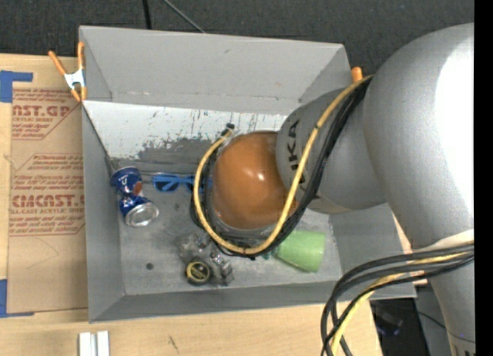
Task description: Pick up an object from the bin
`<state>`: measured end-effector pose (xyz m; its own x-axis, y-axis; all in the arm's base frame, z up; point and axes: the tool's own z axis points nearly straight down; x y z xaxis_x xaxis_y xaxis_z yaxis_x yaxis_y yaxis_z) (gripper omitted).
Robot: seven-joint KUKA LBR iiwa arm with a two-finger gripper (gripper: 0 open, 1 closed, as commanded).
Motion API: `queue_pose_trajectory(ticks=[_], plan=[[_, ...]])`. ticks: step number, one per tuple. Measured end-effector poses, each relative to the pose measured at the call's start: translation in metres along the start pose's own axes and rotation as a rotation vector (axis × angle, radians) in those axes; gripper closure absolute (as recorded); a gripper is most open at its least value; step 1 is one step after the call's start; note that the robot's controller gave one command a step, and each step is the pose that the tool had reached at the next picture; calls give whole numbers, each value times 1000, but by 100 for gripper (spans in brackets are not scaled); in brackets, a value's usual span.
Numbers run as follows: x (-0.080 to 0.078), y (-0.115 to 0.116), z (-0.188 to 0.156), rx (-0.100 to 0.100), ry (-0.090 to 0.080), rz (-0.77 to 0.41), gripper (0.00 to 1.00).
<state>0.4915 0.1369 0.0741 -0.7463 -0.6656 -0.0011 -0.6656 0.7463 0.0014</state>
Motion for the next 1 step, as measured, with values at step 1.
queue_pose_trajectory(ticks=[1], plan=[[-66,47,-23,0,-4,-571,100]])
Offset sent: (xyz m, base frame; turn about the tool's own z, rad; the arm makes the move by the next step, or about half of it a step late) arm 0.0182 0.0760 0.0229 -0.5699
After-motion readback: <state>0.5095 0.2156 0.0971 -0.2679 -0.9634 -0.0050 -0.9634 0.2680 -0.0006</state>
